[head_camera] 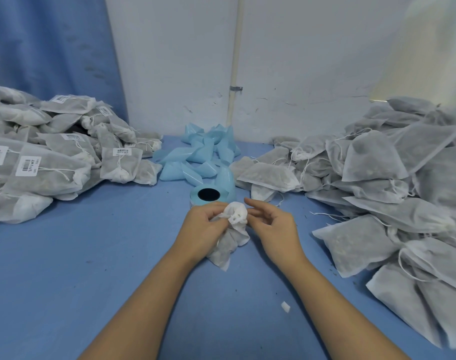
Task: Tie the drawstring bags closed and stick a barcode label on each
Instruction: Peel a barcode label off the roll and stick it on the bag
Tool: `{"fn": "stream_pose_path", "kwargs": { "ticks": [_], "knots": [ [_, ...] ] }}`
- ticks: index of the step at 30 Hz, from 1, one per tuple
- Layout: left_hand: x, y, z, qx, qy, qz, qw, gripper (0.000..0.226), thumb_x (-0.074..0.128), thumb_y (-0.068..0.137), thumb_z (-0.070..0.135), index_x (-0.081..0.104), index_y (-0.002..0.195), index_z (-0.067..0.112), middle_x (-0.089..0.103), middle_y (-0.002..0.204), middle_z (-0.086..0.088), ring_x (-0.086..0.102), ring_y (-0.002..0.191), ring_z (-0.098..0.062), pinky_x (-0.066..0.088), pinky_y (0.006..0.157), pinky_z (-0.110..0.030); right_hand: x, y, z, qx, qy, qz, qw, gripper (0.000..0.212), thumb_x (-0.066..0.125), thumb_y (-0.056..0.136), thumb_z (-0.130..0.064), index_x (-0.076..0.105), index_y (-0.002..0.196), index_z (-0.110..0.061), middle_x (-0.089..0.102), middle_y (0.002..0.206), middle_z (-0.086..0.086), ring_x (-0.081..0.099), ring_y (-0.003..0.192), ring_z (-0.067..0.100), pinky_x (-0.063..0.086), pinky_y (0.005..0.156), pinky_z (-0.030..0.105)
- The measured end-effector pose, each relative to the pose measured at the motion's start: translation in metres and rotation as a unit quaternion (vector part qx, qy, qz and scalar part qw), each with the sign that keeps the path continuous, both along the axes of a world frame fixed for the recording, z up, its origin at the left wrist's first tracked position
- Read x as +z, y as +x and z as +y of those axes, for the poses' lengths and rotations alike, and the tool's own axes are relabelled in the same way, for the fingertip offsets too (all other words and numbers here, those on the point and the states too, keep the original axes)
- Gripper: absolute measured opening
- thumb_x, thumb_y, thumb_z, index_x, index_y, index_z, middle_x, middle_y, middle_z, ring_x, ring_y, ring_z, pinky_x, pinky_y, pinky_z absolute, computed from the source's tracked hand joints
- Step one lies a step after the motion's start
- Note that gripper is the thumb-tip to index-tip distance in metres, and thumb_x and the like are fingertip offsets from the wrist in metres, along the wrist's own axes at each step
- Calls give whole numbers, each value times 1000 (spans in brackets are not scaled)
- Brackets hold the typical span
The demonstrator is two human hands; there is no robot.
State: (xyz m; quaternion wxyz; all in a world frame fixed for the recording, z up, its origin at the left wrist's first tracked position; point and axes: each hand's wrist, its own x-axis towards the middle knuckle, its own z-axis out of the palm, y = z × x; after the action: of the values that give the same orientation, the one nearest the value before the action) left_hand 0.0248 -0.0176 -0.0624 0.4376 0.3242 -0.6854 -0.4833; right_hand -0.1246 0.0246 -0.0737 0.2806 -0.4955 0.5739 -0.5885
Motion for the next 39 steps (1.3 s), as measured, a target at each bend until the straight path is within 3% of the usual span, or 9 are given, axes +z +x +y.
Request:
{"fn": "stream_pose_path", "kwargs": {
  "ticks": [3,9,14,20,24,30,39],
  "knots": [
    [-1,0,-1,5,-1,7,1000,42,52,84,-7,72,80,30,72,83,22,62,79,8,44,69,-8,1,-2,-1,2,-1,-56,998,27,65,86,1,69,108,-14,74,94,0,70,85,5,50,75,12],
    [-3,1,-4,-10,13,9,1000,49,51,83,-8,74,74,35,73,88,17,65,84,3,47,71,-12,1,1,2,31,13,4,999,24,68,84,0,71,105,-11,73,93,-11,68,85,-3,48,70,9],
    [-4,-1,-4,-15,14,3,1000,42,50,84,-8,74,82,27,73,93,14,65,89,-1,47,73,-13,1,0,3,-15,9,36,999,14,71,82,-7,73,93,-15,73,85,-11,67,77,-4,48,66,8],
    [-3,-3,-2,-18,24,9,1000,41,49,84,-7,75,81,24,72,84,16,62,77,4,44,65,-9,2,-2,4,-15,12,36,999,14,70,82,-11,76,87,-22,74,81,-14,67,77,-3,47,67,9],
    [-2,-2,-2,-9,29,20,999,41,48,82,-9,75,83,21,70,81,18,62,75,5,43,64,-10,2,-3,2,-10,12,6,1000,16,69,84,-9,77,84,-22,75,83,-11,69,81,4,53,77,18],
    [-2,-3,-1,-2,28,17,999,39,47,81,-9,75,88,17,70,80,19,60,73,5,43,62,-9,4,-3,3,6,4,-10,1000,19,67,86,-11,76,81,-27,75,84,-10,68,80,2,52,75,16],
    [0,-1,-1,-4,21,31,999,47,45,79,-14,72,72,24,66,65,19,57,61,8,41,54,-7,3,0,4,-20,-8,46,999,21,61,90,-10,73,82,-26,73,81,-14,67,78,3,51,73,16]
  ]
}}
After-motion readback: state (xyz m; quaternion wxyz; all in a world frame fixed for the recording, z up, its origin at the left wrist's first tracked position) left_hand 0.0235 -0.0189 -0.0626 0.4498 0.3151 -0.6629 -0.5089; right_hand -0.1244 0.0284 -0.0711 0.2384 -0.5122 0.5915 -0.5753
